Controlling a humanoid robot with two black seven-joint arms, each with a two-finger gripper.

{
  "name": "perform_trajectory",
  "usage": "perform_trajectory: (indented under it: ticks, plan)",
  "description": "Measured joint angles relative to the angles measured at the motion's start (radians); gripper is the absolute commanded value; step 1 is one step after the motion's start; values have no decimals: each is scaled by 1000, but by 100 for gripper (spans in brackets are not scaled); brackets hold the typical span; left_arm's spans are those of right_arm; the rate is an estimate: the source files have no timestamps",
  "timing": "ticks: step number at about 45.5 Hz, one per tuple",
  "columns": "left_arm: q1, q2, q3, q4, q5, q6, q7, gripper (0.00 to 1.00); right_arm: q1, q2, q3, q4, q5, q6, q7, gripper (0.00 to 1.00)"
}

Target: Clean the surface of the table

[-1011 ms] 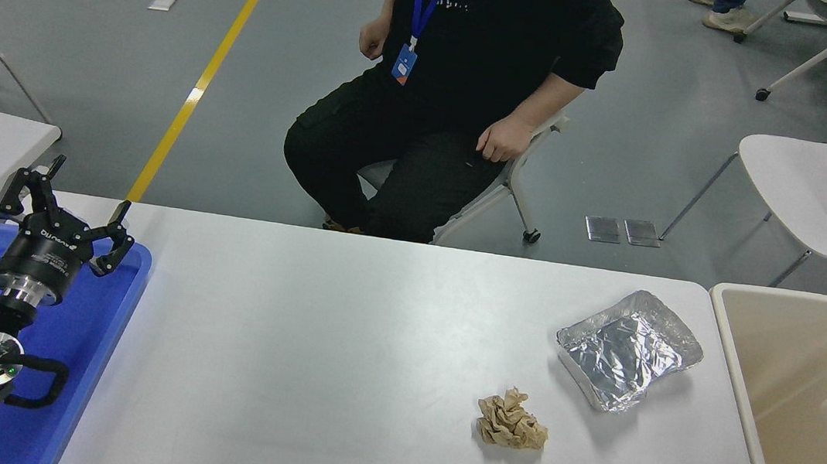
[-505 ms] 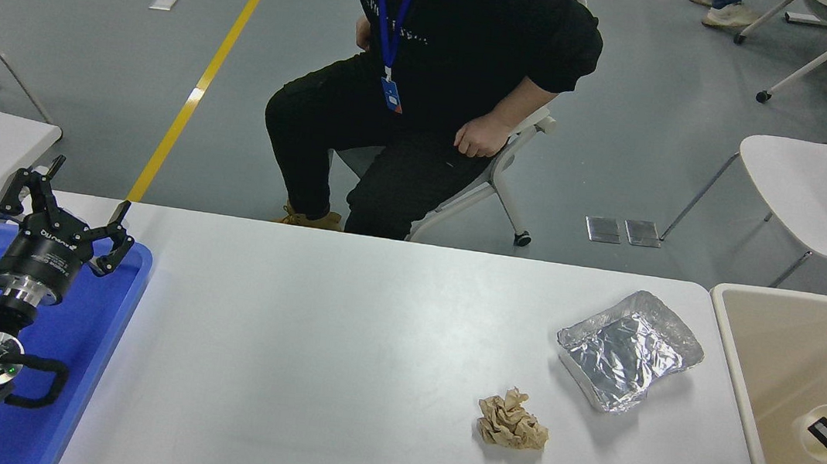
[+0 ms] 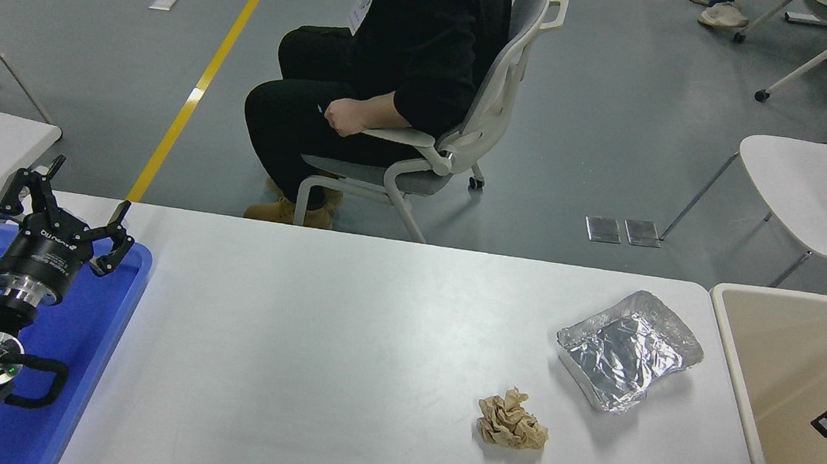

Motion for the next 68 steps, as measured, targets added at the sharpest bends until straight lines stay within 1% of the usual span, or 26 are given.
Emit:
perform_trajectory:
  ticks: [4,7,16,22,39,50,68]
  plan:
    - [0,0,0,0,0,0,0,100,1,6,1,3,1,-27,1,90]
    - [0,0,0,0,0,0,0,100,5,9,1,4,2,-45,2,96]
    - [0,0,0,0,0,0,0,100,42,16,3,6,4,-73,3,98]
    - [0,0,0,0,0,0,0,100,103,16,14,2,19,-79,1,98]
    - [0,0,0,0,0,0,0,100,305,-35,59,5,171,-81,1,98]
    - [0,0,0,0,0,0,0,100,412,-77,176,46,285,-81,7,98]
    - [0,0,0,0,0,0,0,100,535,-139,472,141,339,-83,10,98]
